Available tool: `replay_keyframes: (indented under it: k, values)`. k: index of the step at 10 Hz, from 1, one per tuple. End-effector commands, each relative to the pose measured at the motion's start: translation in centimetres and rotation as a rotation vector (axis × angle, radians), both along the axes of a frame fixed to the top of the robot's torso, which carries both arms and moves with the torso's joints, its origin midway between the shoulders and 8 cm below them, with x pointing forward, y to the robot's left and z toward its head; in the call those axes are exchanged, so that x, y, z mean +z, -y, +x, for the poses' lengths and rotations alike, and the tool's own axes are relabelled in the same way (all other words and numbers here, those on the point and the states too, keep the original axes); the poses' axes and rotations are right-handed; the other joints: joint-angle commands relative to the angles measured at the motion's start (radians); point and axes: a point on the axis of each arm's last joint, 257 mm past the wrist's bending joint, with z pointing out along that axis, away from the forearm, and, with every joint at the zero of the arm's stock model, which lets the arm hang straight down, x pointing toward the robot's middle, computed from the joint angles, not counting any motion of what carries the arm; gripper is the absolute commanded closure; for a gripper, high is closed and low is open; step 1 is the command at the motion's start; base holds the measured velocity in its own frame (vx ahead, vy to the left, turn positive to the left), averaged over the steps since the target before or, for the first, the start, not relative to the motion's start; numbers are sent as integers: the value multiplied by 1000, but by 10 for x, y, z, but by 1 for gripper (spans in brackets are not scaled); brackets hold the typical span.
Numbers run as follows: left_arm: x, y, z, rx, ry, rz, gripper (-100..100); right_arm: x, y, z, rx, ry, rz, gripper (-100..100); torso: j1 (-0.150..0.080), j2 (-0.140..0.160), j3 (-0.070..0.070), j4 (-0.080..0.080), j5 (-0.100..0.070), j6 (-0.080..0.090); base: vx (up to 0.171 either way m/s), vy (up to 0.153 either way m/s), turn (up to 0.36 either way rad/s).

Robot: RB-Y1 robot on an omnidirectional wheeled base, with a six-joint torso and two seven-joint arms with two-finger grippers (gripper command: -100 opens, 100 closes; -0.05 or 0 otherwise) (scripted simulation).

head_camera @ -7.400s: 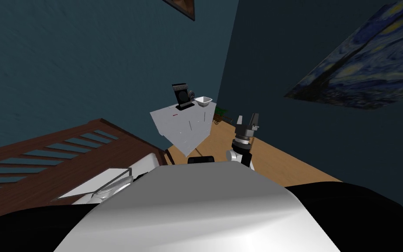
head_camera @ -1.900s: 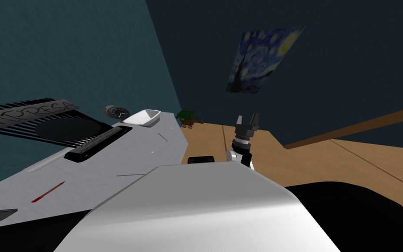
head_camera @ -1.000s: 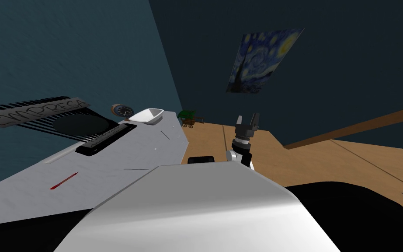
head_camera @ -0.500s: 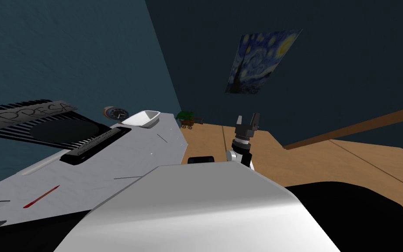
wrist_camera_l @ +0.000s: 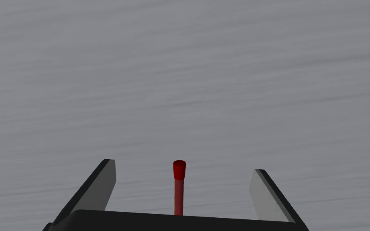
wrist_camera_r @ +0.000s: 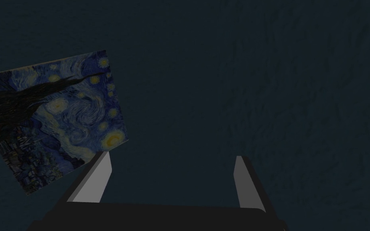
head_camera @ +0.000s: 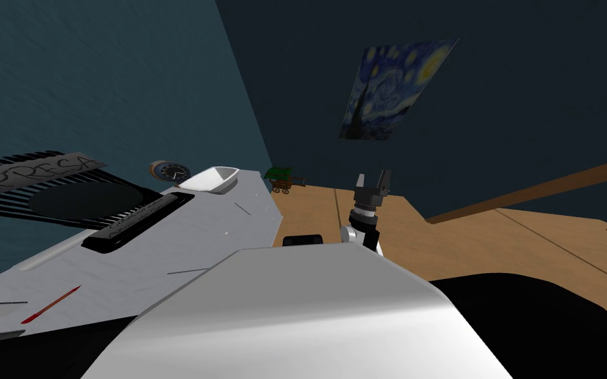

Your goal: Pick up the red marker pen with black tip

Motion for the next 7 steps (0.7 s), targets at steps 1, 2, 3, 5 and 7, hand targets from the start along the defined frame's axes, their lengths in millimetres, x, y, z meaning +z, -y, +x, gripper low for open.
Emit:
replay_keyframes:
  k: [1, 2, 3, 5, 7]
  values:
    - [0, 0, 0, 0, 0, 0, 100, 0, 0, 0, 0, 0, 0, 0, 0, 0, 0, 0, 0, 0, 0, 0, 0]
    - [0, 0, 0, 0, 0, 0, 100, 0, 0, 0, 0, 0, 0, 0, 0, 0, 0, 0, 0, 0, 0, 0, 0]
    - [0, 0, 0, 0, 0, 0, 100, 0, 0, 0, 0, 0, 0, 0, 0, 0, 0, 0, 0, 0, 0, 0, 0]
    - [0, 0, 0, 0, 0, 0, 100, 0, 0, 0, 0, 0, 0, 0, 0, 0, 0, 0, 0, 0, 0, 0, 0]
    - [0, 0, 0, 0, 0, 0, -100, 0, 0, 0, 0, 0, 0, 0, 0, 0, 0, 0, 0, 0, 0, 0, 0]
